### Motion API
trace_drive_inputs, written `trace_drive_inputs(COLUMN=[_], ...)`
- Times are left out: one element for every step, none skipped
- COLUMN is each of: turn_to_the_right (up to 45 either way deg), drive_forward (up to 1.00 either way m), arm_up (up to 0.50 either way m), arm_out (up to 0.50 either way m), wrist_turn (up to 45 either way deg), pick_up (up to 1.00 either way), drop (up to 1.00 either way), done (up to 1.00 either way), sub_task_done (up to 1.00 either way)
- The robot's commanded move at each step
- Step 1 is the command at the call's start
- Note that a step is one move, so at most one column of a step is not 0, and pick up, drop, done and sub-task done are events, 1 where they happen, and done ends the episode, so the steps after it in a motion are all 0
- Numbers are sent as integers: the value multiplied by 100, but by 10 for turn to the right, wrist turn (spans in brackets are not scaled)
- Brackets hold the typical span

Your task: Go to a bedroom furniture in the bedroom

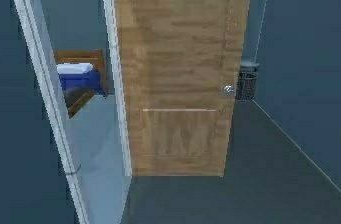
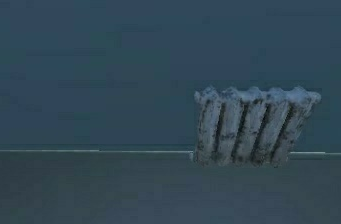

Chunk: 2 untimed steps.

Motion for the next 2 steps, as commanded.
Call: trace_drive_inputs(turn_to_the_right=[0, -240], drive_forward=[80, 0], arm_up=[0, 0], arm_out=[0, 0], wrist_turn=[0, 0], pick_up=[0, 0], drop=[0, 0], done=[0, 0], sub_task_done=[0, 0])
